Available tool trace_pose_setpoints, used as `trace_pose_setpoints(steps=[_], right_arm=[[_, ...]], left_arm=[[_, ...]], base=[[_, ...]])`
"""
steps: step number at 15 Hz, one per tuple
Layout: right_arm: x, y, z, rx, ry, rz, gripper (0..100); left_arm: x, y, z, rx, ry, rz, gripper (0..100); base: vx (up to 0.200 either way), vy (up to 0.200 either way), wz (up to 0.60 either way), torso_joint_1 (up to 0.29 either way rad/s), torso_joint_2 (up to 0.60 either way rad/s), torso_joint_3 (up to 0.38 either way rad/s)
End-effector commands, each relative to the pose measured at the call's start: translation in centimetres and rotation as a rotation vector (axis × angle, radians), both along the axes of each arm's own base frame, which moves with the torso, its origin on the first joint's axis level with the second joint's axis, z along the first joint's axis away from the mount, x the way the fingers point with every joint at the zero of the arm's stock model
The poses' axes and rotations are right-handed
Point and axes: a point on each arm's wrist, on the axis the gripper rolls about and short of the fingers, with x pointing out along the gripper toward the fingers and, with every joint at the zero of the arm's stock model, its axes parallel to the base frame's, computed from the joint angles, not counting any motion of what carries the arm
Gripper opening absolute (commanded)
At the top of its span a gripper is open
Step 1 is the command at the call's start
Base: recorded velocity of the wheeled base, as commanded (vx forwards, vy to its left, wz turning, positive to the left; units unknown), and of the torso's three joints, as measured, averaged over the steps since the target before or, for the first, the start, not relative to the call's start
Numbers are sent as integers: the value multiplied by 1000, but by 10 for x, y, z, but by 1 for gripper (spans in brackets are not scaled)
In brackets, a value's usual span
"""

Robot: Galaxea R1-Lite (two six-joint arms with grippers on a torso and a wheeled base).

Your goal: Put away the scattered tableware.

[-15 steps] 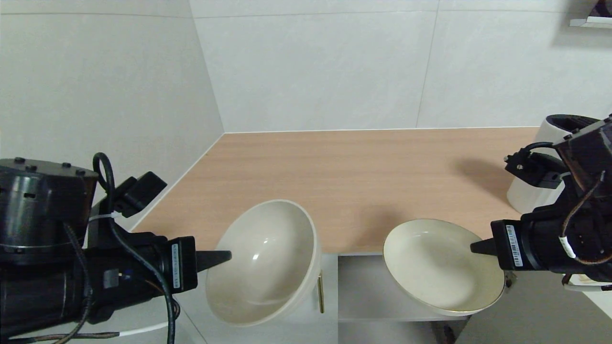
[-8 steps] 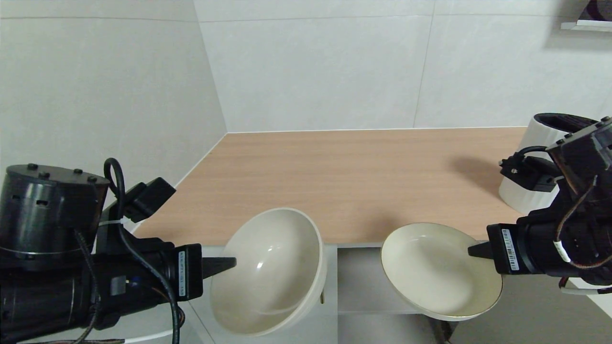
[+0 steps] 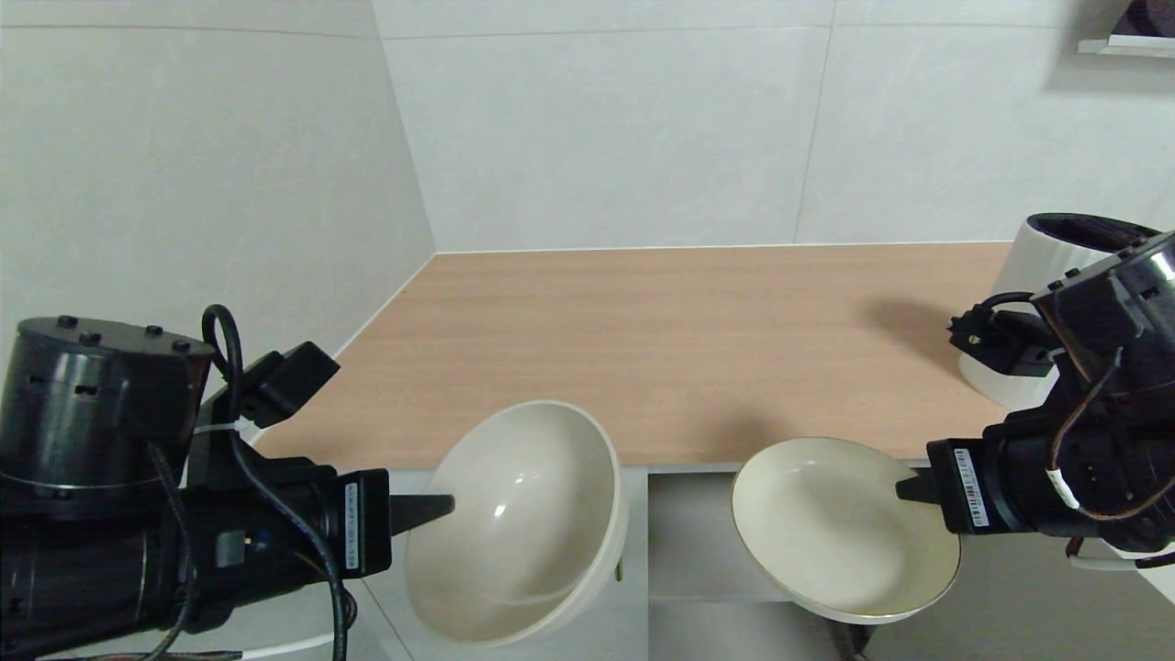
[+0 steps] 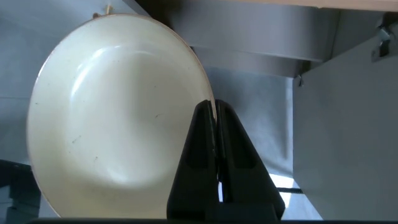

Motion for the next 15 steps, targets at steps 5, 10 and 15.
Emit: trace_pose_setpoints(steps=[5,10,15], right_arm=[[4,3,-6,-15,21,0,0],[4,3,-8,-19,27,2,0],[5,4,-10,-21,28,3,0]], left_arm=[[1,0,0,0,1,0,0],[1,-1,-1,3,6,0,0],[1,-1,-1,3,6,0,0]], base=[[0,0,0,-180,433,250],[0,0,0,-187,473,290],[0,0,0,-155,460,302]])
